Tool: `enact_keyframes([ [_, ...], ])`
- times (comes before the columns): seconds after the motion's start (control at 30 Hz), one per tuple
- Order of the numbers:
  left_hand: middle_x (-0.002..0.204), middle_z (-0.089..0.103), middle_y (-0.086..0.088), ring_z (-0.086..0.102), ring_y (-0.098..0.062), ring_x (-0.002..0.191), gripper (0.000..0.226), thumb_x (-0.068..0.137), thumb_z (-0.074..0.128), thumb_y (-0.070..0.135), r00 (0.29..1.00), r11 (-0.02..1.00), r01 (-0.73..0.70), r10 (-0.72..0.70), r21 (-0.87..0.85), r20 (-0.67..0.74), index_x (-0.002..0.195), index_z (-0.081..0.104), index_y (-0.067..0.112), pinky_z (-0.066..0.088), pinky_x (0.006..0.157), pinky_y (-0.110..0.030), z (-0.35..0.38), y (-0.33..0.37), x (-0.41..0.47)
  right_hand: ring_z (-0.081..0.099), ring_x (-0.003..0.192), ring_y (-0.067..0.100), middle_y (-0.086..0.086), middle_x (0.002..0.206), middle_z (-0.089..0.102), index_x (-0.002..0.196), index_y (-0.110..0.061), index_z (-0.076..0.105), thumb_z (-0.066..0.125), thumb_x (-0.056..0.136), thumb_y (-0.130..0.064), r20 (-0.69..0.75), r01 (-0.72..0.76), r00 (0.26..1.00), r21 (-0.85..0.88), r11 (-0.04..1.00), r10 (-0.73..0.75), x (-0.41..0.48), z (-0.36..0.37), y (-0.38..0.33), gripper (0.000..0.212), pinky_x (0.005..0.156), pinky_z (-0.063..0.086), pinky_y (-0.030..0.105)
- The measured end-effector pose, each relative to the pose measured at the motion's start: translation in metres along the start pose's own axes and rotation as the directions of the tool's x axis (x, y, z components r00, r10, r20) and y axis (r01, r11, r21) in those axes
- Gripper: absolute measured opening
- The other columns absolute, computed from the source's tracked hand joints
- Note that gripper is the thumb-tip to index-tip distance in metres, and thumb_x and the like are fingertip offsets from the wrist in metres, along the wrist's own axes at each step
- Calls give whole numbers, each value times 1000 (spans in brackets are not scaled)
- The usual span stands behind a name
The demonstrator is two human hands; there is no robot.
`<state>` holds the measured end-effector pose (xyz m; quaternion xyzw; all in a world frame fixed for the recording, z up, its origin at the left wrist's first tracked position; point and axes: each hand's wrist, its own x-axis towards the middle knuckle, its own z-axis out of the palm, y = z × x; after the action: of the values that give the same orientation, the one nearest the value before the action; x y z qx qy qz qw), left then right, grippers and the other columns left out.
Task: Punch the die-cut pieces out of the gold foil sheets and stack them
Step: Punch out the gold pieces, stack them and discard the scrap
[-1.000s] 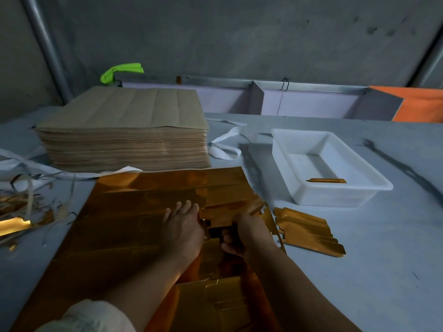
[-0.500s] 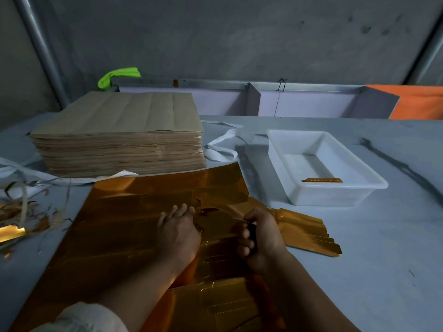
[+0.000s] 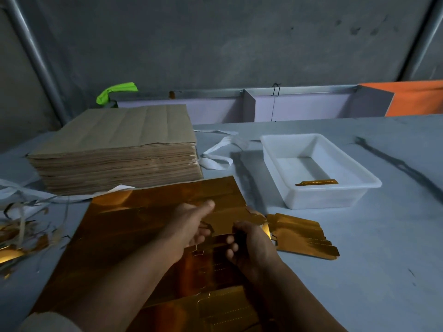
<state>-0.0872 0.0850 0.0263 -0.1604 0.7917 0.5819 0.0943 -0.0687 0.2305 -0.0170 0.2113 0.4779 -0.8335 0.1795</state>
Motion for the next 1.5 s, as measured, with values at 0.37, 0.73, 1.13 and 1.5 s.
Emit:
enact_keyframes([
  [0.37,99,64,-10,60,-16,80,21,94,58,7,997,999,-53,52,-9,-49,105,63,24,50,59,-24,-23,9,17,64,60,26,19,75,70,108,-20,64,31,94,-73,10,-34,999,222,974,32,-3,-3,-6,64,61,59,40],
  [0.73,89,56,-7,49,-14,72,25,94,49,5,995,999,-36,37,7,-92,93,64,25,41,55,-23,-42,14,31,57,60,24,16,77,61,102,-12,59,38,102,-39,-61,-53,996,253,966,71,-2,2,-6,34,55,57,37],
  [1.13,63,49,-2,37,-11,51,21,95,46,14,969,923,222,-244,-314,-32,105,62,8,31,49,-23,-78,-7,41,58,57,23,18,83,64,112,-12,60,35,104,-39,-61,-38,997,273,961,57,-1,-1,-4,38,54,57,36],
  [1.5,71,60,-2,47,-8,53,23,89,56,7,984,927,137,-87,-349,155,111,62,12,38,44,-19,-32,20,33,58,56,20,14,77,61,113,-7,59,35,105,-44,-47,-49,997,78,996,53,-1,5,-3,45,54,56,33],
])
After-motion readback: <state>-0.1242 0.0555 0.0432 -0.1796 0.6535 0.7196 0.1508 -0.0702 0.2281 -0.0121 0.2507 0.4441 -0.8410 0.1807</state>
